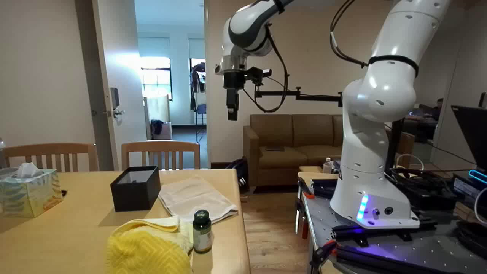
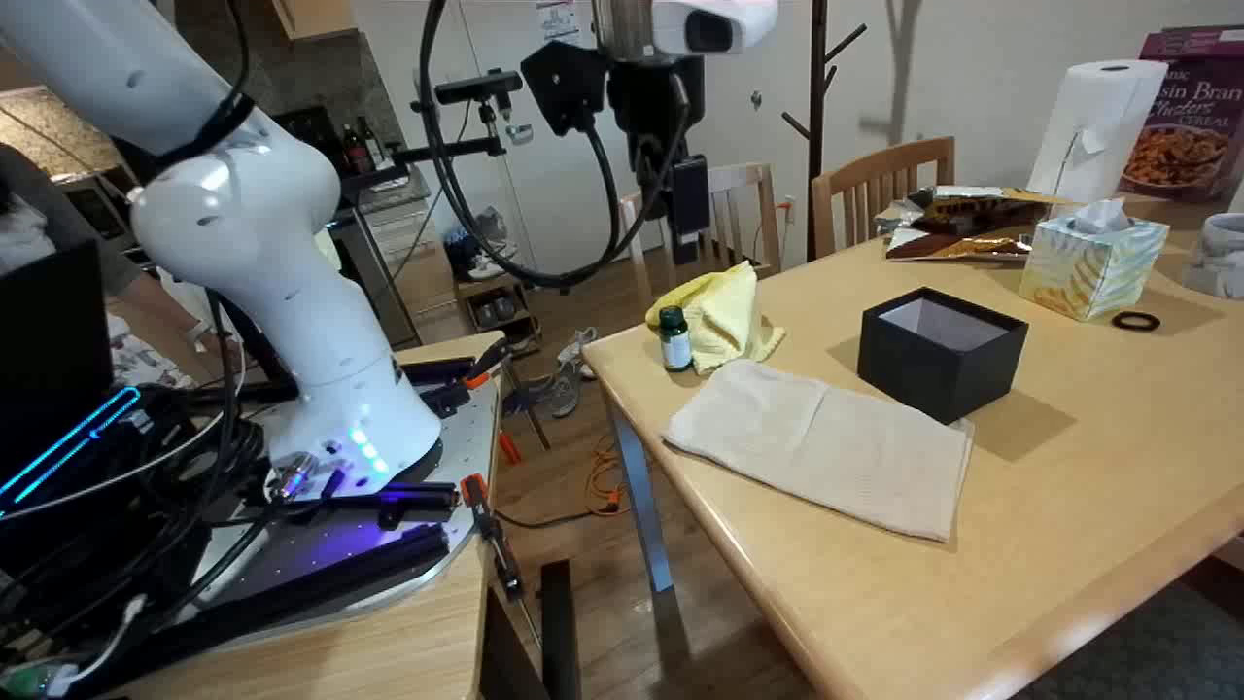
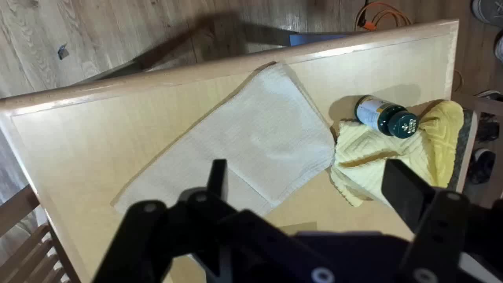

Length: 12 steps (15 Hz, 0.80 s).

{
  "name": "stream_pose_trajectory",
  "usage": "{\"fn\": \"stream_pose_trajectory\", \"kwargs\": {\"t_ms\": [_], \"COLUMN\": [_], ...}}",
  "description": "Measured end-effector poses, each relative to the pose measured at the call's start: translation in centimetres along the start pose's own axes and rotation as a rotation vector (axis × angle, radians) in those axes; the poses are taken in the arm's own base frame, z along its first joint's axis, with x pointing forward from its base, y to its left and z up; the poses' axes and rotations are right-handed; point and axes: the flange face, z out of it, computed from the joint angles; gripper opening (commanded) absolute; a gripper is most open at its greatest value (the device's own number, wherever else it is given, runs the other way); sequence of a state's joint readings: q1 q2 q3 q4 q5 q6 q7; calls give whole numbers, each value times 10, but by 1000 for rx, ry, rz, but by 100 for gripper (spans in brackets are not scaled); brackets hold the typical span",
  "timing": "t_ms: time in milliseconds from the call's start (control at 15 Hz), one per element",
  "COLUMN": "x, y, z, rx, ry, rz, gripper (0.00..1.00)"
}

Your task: Pick up the yellow towel and place it in the black box.

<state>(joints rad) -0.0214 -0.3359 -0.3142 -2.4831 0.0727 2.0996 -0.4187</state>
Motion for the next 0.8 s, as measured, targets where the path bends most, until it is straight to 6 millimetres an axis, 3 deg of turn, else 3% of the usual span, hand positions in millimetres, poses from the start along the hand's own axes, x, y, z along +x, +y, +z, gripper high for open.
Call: {"fn": "stream_pose_trajectory", "kwargs": {"t_ms": [400,600,800], "x": [1,9,25], "y": [-1,-13,-31], "z": [0,2,-1], "rx": [13,44,-60], "ry": [5,32,78], "rz": [7,12,22], "gripper": [100,100,100]}}
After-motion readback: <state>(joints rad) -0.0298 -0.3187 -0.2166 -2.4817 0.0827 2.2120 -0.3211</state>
